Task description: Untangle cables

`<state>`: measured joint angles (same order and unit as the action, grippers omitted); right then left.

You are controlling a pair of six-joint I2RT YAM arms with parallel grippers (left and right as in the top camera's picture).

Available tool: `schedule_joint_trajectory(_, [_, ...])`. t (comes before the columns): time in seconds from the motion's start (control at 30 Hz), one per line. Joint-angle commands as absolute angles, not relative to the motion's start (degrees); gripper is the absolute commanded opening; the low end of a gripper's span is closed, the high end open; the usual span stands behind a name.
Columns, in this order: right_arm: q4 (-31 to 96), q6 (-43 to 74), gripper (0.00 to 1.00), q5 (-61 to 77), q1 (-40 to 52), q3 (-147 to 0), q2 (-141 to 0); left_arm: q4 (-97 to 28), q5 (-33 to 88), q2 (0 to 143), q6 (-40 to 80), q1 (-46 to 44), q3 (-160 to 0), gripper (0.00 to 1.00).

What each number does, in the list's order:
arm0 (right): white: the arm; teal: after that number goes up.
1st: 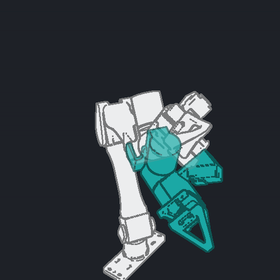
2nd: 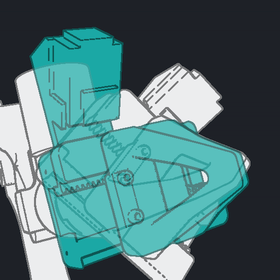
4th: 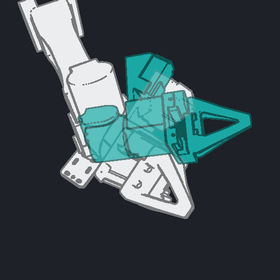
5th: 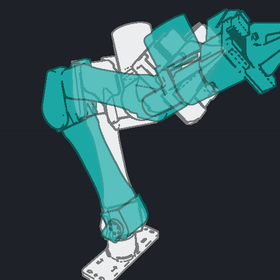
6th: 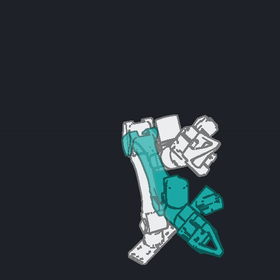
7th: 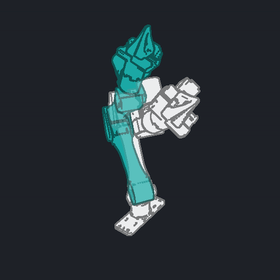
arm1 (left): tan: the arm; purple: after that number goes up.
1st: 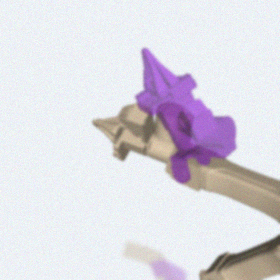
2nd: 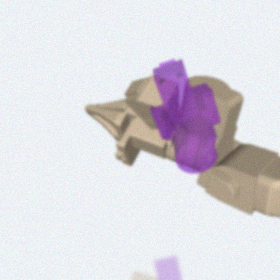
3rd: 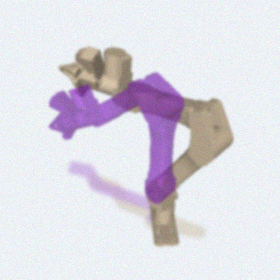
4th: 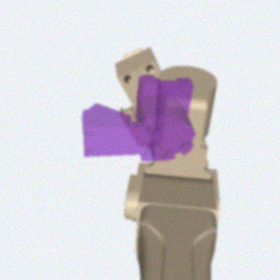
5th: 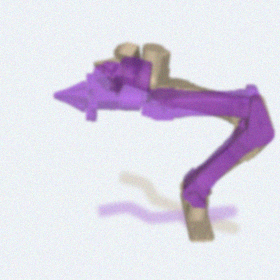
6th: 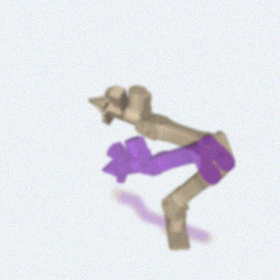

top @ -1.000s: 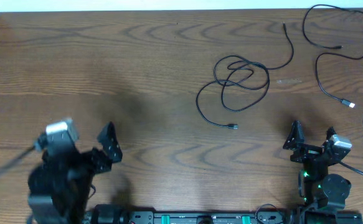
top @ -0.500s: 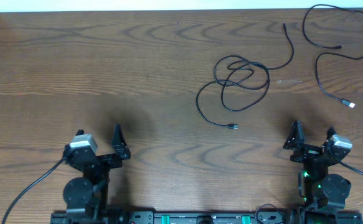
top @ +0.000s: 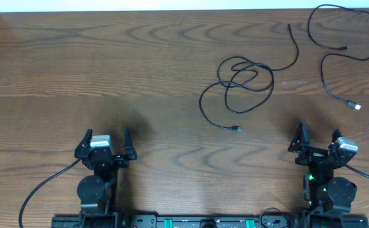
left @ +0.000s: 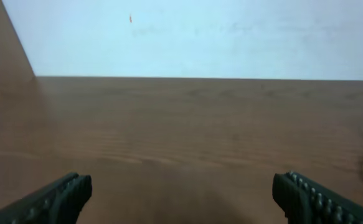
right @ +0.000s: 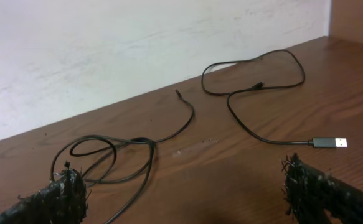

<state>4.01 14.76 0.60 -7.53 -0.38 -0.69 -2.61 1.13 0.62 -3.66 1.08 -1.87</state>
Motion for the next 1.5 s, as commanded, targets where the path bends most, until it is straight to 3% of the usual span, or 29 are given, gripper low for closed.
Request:
schedule_joint_trajectory(0.0, [4.3,14.1,0.99,0.3,-7.1,-0.3,-0.3,-4.2,0.8,0.1,-8.6,0.5,-0.2,1.00])
schedule_joint_trajectory(1.47, [4.3,14.1,0.99,0.3,-7.1,-0.3,-0.3,-4.0,0.4,0.2,-10.6,-0.2,-0.2,1.00])
